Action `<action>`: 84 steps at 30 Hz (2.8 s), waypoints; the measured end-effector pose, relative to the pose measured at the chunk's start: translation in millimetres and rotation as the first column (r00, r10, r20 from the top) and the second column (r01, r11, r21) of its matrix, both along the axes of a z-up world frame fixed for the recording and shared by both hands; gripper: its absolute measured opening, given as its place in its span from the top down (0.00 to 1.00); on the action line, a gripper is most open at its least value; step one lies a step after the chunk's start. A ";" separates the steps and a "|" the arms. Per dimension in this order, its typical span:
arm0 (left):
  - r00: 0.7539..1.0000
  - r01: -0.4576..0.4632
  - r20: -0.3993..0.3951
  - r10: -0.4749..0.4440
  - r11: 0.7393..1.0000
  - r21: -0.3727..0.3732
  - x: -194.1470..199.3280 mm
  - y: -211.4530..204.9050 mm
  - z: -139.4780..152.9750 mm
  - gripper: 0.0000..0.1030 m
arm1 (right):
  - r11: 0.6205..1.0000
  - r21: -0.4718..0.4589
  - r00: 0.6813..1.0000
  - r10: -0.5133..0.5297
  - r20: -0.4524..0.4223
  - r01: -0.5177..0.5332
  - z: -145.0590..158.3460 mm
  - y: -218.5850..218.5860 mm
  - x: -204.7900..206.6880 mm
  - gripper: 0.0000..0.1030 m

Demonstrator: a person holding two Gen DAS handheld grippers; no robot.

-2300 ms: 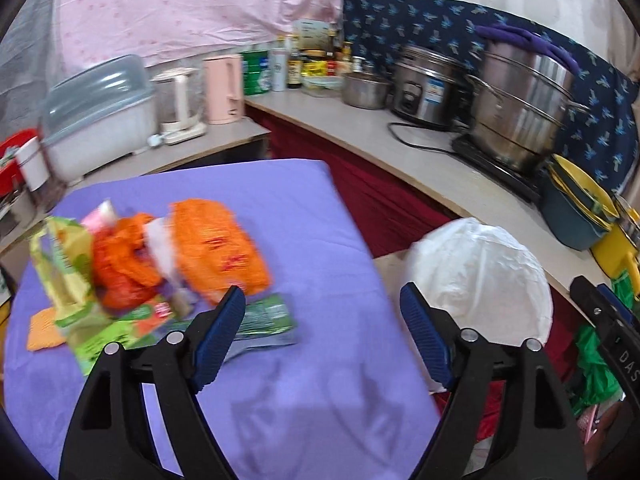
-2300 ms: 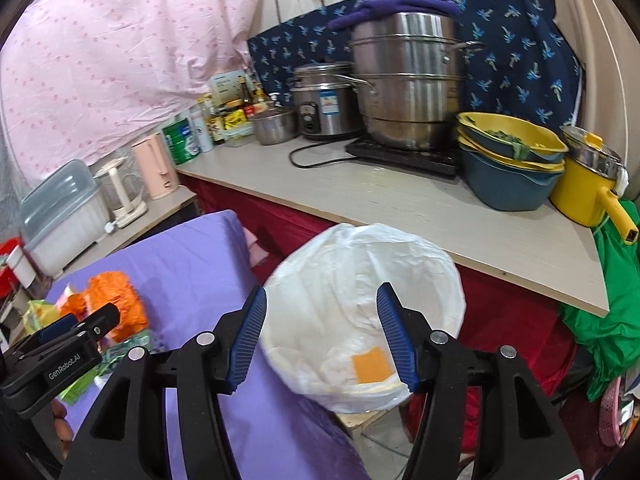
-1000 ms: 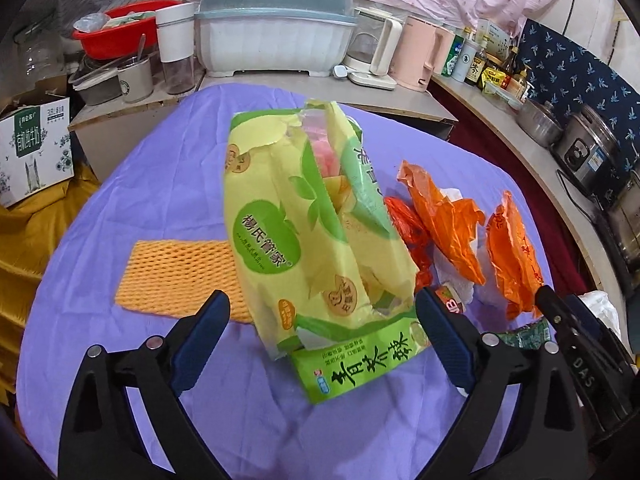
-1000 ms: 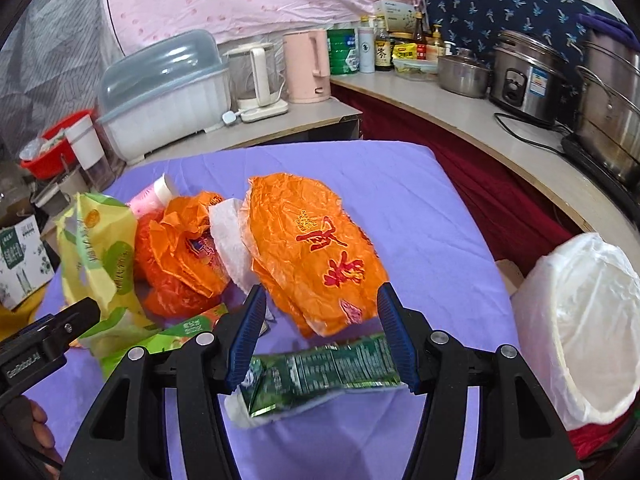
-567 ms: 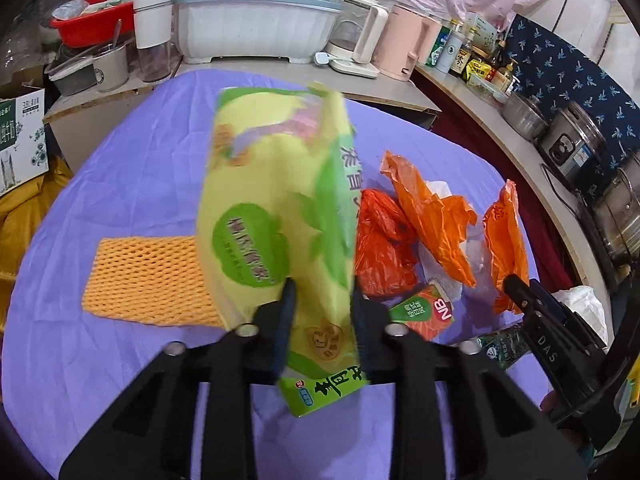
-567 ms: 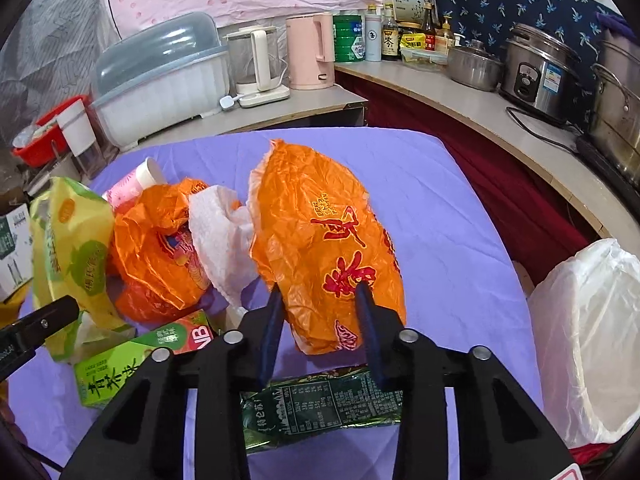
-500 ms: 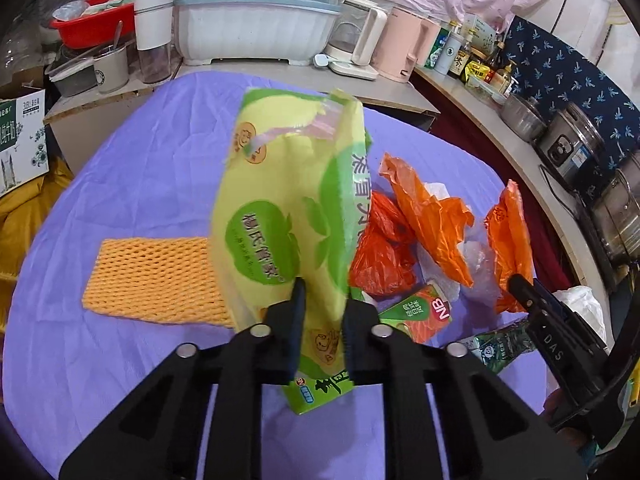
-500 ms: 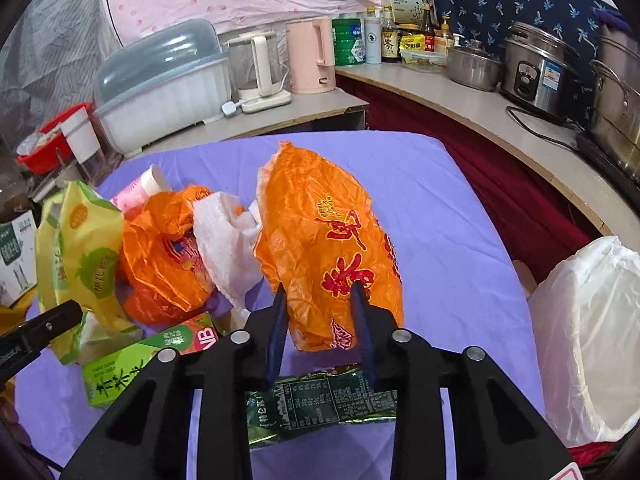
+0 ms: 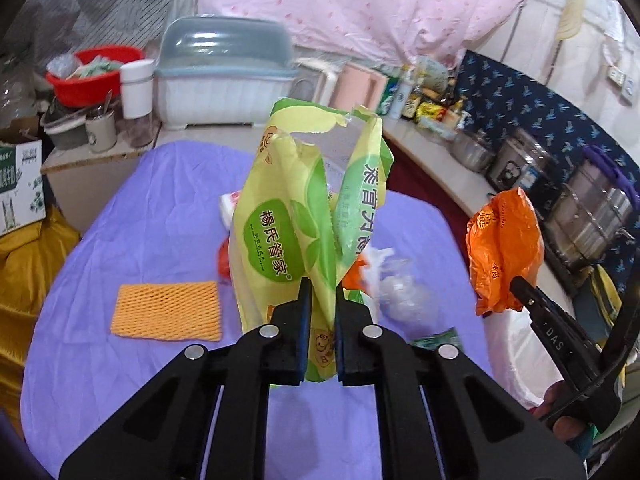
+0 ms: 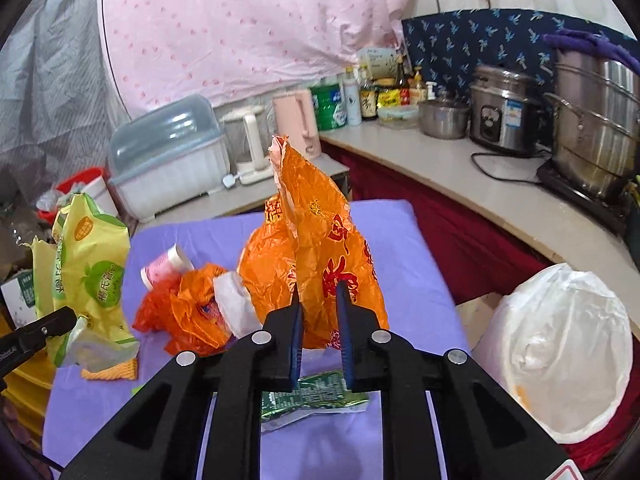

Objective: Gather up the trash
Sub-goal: 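Carry the snack bag and orange bag over the trash bin, then open both tools to drop the bags into the bin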

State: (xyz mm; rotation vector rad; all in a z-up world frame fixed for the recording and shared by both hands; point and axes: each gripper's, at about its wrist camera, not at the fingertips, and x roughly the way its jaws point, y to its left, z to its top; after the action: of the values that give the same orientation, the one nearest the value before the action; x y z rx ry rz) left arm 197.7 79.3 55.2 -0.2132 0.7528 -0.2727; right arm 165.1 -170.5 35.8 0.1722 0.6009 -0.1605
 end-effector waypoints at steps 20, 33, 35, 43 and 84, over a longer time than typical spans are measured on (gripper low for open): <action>0.888 0.451 0.077 -0.454 0.891 0.049 -95.9 -219.8 39.3 0.91 | 0.944 0.042 0.941 -0.330 0.078 0.328 28.9 -160.0 -144.0 0.86; 0.800 0.595 0.003 -0.600 0.795 0.117 -124.3 -330.7 1.1 0.90 | 0.884 0.067 0.885 -0.465 0.015 0.463 -5.1 -235.9 -190.9 0.86; 0.795 0.604 -0.016 -0.607 0.787 0.126 -124.0 -339.3 -7.5 0.90 | 0.880 0.072 0.882 -0.470 0.004 0.469 -11.1 -240.4 -192.1 0.86; 0.781 0.624 -0.072 -0.621 0.767 0.149 -120.4 -368.0 -34.8 0.90 | 0.873 0.084 0.877 -0.480 -0.029 0.481 -30.0 -257.8 -185.8 0.86; 0.860 0.508 0.013 -0.511 0.857 0.082 -94.8 -309.3 -7.4 0.55 | 0.898 0.097 0.898 -0.435 0.069 0.428 12.1 -215.7 -177.3 0.58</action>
State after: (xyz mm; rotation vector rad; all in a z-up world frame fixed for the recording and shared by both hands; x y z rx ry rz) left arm 102.9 -230.0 47.9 0.0713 0.7756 -0.7509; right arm -12.2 -386.1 47.9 0.3893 0.4726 -0.5593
